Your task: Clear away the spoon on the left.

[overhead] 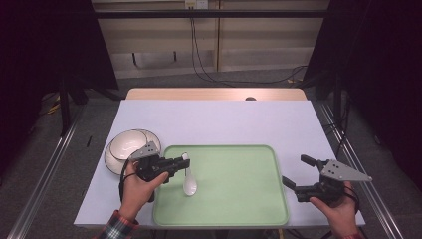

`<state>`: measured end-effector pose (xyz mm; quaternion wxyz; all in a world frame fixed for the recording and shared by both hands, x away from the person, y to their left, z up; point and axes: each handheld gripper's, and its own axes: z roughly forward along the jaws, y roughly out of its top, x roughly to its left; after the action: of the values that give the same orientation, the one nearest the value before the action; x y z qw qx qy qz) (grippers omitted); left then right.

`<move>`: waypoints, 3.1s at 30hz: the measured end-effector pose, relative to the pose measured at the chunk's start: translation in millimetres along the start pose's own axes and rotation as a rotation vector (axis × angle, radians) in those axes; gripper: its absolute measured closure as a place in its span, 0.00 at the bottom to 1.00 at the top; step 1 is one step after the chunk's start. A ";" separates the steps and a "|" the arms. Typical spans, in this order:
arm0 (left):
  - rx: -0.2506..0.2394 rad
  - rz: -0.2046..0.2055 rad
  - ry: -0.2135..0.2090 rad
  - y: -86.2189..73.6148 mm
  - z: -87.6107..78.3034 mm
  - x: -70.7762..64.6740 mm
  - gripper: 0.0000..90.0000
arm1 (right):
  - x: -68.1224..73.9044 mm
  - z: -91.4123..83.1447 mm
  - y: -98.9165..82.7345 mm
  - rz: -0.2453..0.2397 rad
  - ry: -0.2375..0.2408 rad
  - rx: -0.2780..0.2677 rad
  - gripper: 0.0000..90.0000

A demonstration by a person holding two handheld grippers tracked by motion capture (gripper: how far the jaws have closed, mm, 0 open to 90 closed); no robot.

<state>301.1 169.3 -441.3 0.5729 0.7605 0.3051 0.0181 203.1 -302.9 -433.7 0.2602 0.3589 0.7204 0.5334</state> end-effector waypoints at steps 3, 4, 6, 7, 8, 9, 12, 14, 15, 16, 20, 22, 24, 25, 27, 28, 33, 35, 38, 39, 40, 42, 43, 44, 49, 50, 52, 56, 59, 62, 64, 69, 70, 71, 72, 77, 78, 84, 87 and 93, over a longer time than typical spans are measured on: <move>-0.002 0.001 0.001 -0.8 2.9 3.9 0.88 | 0.5 0.1 -0.7 -0.003 0.000 0.000 0.04; 0.001 -0.001 0.007 -0.9 3.7 4.6 0.88 | 1.0 -0.2 -0.7 -0.001 -0.003 0.003 0.04; 0.000 -0.002 0.010 -1.7 5.5 7.3 0.87 | 1.5 -0.5 -0.7 -0.002 -0.002 0.003 0.04; 0.000 -0.005 0.018 -1.8 6.1 7.6 0.87 | 1.7 -0.6 -0.8 -0.001 -0.002 0.004 0.04; 0.003 -0.006 0.012 -1.9 6.3 8.9 0.86 | 1.6 -0.7 -0.9 -0.002 -0.003 0.002 0.04; 0.002 -0.007 0.015 -2.2 6.8 9.6 0.86 | 1.1 -0.8 -1.0 -0.004 -0.003 -0.002 0.04; 0.005 -0.004 0.030 -2.8 8.0 11.3 0.85 | 0.8 -1.1 -1.4 -0.003 -0.002 -0.002 0.04; 0.007 -0.003 0.037 -3.7 8.9 13.3 0.84 | 0.9 -1.1 -1.6 -0.002 -0.002 -0.001 0.04; 0.007 -0.004 0.035 -4.4 9.3 14.8 0.84 | 1.3 -1.1 -1.6 0.000 0.001 0.002 0.04; 0.008 -0.009 0.042 -4.9 9.8 15.6 0.83 | 1.6 -1.1 -1.5 0.001 0.000 0.002 0.04; 0.011 -0.010 0.052 -6.5 11.0 18.1 0.82 | 1.8 -0.8 -1.5 0.000 0.003 0.006 0.04; 0.016 -0.015 0.056 -7.0 11.4 18.5 0.81 | 2.0 -0.5 -1.5 0.002 0.003 0.008 0.04; 0.020 -0.018 0.066 -7.9 11.7 19.8 0.81 | 2.0 0.1 -1.8 -0.001 0.007 0.005 0.04; 0.022 -0.019 0.069 -8.3 11.7 20.4 0.80 | 2.2 0.3 -1.8 0.000 0.005 0.003 0.04; 0.028 -0.016 0.075 -9.0 12.0 22.1 0.80 | 2.5 0.8 -1.9 0.001 0.011 0.004 0.04; 0.028 -0.019 0.077 -9.3 12.4 22.6 0.79 | 2.6 1.0 -1.9 -0.001 0.011 0.004 0.04; 0.023 -0.032 0.087 -11.7 15.0 25.3 0.77 | 2.9 1.3 -1.9 -0.003 0.006 0.011 0.04; 0.024 -0.030 0.090 -12.4 15.7 26.4 0.77 | 2.7 1.9 -2.0 -0.007 0.011 0.010 0.04; 0.031 -0.042 0.091 -13.3 15.7 28.3 0.76 | 3.0 2.1 -2.2 -0.008 0.013 0.009 0.04; 0.033 -0.043 0.097 -13.6 15.8 28.9 0.75 | 3.1 2.1 -2.2 -0.009 0.012 0.009 0.04; 0.030 -0.043 0.104 -14.1 16.1 29.4 0.75 | 3.3 2.1 -2.1 -0.007 0.013 0.007 0.04; 0.033 -0.039 0.103 -14.5 16.5 30.1 0.74 | 3.2 1.9 -2.1 -0.008 0.012 0.008 0.04; 0.034 -0.036 0.104 -14.5 16.8 30.1 0.74 | 3.2 1.8 -2.1 -0.006 0.012 0.008 0.04; 0.036 -0.031 0.108 -14.6 17.3 29.9 0.73 | 3.2 1.8 -2.1 -0.005 0.012 0.009 0.04; 0.045 -0.026 0.118 -15.8 17.8 30.8 0.71 | 3.9 2.2 -2.1 -0.011 0.017 0.013 0.04; 0.042 -0.030 0.119 -16.1 18.1 30.7 0.70 | 3.9 2.5 -2.1 -0.010 0.019 0.012 0.04; 0.048 -0.023 0.129 -16.3 18.3 30.6 0.69 | 4.0 2.3 -2.1 -0.013 0.019 0.013 0.04; 0.054 -0.023 0.138 -17.3 19.0 31.1 0.66 | 3.6 2.2 -1.9 -0.006 0.023 0.009 0.04; 0.063 -0.026 0.145 -18.6 18.9 32.0 0.63 | 3.7 2.5 -1.8 -0.004 0.024 0.009 0.04; 0.061 -0.029 0.147 -18.6 18.9 31.9 0.62 | 3.4 3.1 -1.8 -0.010 0.025 0.012 0.04; 0.061 -0.029 0.148 -18.5 18.8 31.7 0.62 | 3.2 3.5 -1.9 -0.015 0.021 0.010 0.04; 0.060 -0.031 0.154 -18.3 17.8 31.9 0.61 | 3.1 4.1 -1.8 -0.012 0.020 0.010 0.04; 0.057 -0.028 0.153 -17.8 17.3 31.9 0.60 | 3.2 3.9 -1.8 -0.011 0.017 0.013 0.04; 0.056 -0.028 0.151 -17.4 16.9 31.8 0.59 | 3.0 4.1 -1.9 -0.011 0.021 0.011 0.04; 0.056 -0.025 0.151 -16.9 16.6 31.4 0.59 | 2.9 4.1 -1.9 -0.011 0.020 0.011 0.04; 0.052 -0.021 0.159 -15.1 14.7 30.2 0.55 | 1.4 4.2 -2.2 -0.007 0.022 0.009 0.04; 0.044 -0.027 0.158 -14.9 14.6 29.7 0.54 | 1.1 4.3 -2.4 -0.006 0.020 0.012 0.04; 0.038 -0.014 0.155 -12.1 12.9 26.4 0.46 | 1.0 5.4 -2.4 -0.005 0.017 0.008 0.04; 0.032 -0.018 0.162 -11.5 11.9 25.0 0.41 | 0.4 5.7 -2.4 -0.002 0.024 0.008 0.04; 0.034 -0.011 0.161 -9.2 11.6 21.5 0.27 | 0.4 6.1 -2.4 -0.004 0.018 0.015 0.04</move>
<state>319.0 171.1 -460.3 0.5337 0.7644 0.3546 0.0710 206.9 -299.5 -437.8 0.2522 0.3543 0.7274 0.5308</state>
